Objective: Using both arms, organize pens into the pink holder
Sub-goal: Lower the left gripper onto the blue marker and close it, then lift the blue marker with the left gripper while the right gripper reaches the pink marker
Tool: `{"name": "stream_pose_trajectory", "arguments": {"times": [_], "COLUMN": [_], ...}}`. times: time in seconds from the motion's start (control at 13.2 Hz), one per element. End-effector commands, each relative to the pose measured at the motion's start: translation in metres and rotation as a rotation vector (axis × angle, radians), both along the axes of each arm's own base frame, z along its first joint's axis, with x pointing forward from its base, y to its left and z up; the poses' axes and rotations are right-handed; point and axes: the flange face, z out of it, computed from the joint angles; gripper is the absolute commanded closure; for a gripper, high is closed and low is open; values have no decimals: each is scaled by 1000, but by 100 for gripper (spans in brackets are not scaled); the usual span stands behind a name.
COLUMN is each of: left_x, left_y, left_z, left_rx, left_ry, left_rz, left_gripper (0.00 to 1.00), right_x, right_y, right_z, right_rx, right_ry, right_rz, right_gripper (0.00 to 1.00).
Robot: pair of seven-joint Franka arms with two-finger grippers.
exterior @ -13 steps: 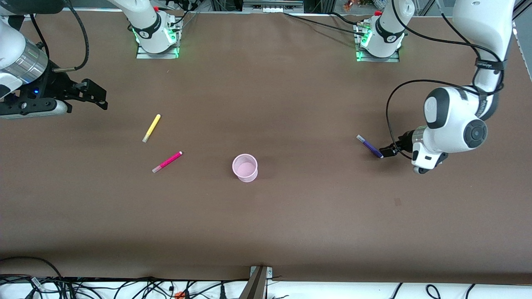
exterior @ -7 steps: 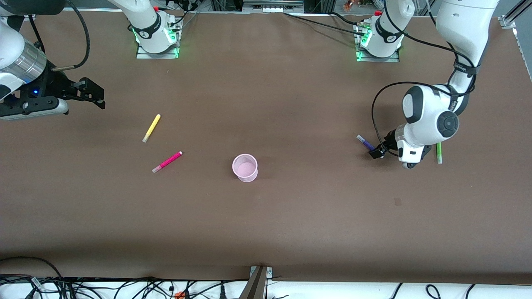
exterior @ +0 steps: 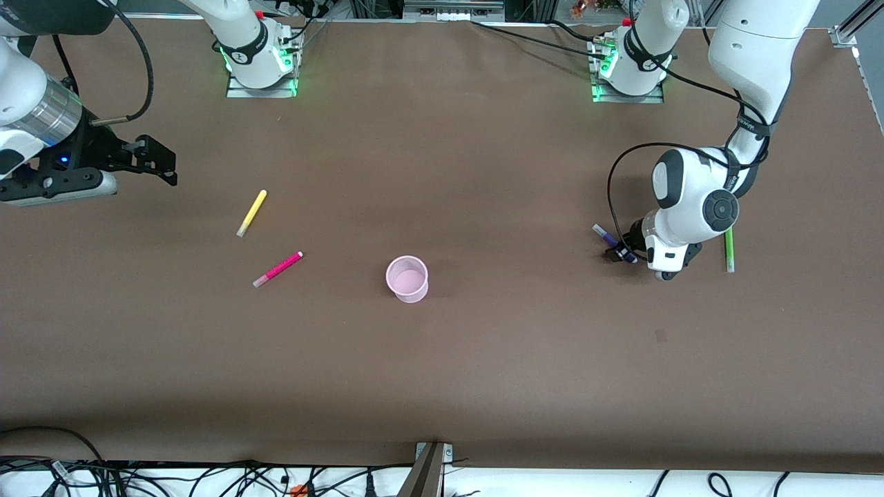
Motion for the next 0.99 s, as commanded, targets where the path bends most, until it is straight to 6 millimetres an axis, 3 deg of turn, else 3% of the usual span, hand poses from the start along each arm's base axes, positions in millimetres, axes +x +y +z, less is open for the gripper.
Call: {"name": "stream_pose_trajectory", "arguments": {"times": [0.0, 0.08, 0.15, 0.23, 0.38, 0.46, 0.68, 0.76, 0.91], "left_x": [-1, -1, 1, 5, 15, 25, 52, 60, 75], "left_y": [0, 0, 0, -1, 1, -1, -25, -40, -85], "left_z": [1, 2, 7, 16, 46, 72, 154, 182, 232], "left_rx": [-3, -3, -4, -7, -11, -15, -49, -65, -93], "left_ry": [-7, -7, -17, -28, -74, -116, -143, -128, -126], "left_rz": [12, 11, 14, 14, 63, 109, 227, 245, 305], "left_gripper": [86, 99, 100, 100, 100, 100, 100, 100, 100], "right_x": [21, 32, 43, 47, 50, 52, 65, 67, 77], "right_y": [-4, 0, 7, 2, -25, -32, -49, -49, -25], "right_z": [-27, -59, -107, -114, -125, -130, -186, -199, -234], "right_rx": [-13, -32, -63, -68, -42, 10, 130, 137, 130], "right_ry": [12, 62, 146, 142, 157, 166, 234, 242, 249], "right_rz": [-10, -6, 2, 4, -3, -35, -188, -261, -432], "right_gripper": [0, 0, 0, 0, 0, 0, 0, 0, 1]}}
